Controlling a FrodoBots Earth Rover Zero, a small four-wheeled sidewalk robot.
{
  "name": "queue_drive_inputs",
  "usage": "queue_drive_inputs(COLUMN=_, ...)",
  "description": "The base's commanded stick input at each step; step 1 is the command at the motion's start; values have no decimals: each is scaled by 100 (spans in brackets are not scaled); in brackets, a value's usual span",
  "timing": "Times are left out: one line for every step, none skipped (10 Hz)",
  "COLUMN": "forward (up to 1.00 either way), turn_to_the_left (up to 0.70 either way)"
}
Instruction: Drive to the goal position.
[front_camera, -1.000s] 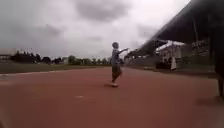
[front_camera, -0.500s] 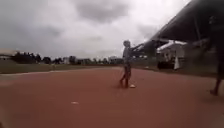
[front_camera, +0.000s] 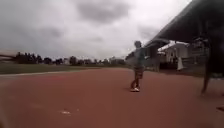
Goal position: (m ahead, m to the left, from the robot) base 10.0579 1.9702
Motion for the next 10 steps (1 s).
queue_drive_inputs(forward=70, turn_to_the_left=0)
queue_drive_inputs(forward=70, turn_to_the_left=0)
queue_drive_inputs(forward=70, turn_to_the_left=0)
queue_drive_inputs(forward=70, turn_to_the_left=0)
queue_drive_inputs(forward=70, turn_to_the_left=0)
queue_drive_inputs(forward=70, turn_to_the_left=0)
queue_drive_inputs(forward=70, turn_to_the_left=0)
queue_drive_inputs(forward=70, turn_to_the_left=0)
queue_drive_inputs(forward=70, turn_to_the_left=0)
queue_drive_inputs(forward=70, turn_to_the_left=0)
